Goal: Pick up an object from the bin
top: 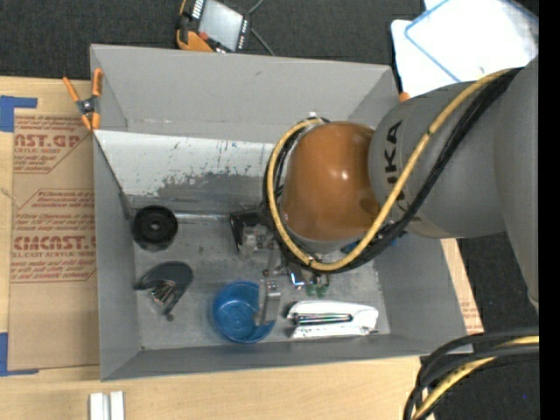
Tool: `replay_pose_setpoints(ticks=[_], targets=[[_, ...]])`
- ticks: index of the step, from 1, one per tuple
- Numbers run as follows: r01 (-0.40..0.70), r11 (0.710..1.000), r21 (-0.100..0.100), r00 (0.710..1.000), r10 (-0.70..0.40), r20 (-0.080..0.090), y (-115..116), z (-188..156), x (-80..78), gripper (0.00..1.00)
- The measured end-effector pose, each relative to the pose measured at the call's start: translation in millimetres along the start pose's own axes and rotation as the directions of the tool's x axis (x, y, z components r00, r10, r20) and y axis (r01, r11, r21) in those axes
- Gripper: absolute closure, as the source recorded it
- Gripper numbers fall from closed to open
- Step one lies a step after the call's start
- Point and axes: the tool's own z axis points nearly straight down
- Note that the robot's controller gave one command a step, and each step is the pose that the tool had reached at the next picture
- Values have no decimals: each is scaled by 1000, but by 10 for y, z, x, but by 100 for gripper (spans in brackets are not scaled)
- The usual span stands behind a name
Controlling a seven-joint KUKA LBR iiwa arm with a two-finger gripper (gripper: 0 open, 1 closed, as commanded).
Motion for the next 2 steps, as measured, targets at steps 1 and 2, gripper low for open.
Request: replay_pose_setpoints(ticks=[1, 2], targets=[[-344, 939, 10, 939, 344, -22, 96, 650, 140, 0], [34, 999, -2, 999, -34, 6, 196, 922, 53, 0]])
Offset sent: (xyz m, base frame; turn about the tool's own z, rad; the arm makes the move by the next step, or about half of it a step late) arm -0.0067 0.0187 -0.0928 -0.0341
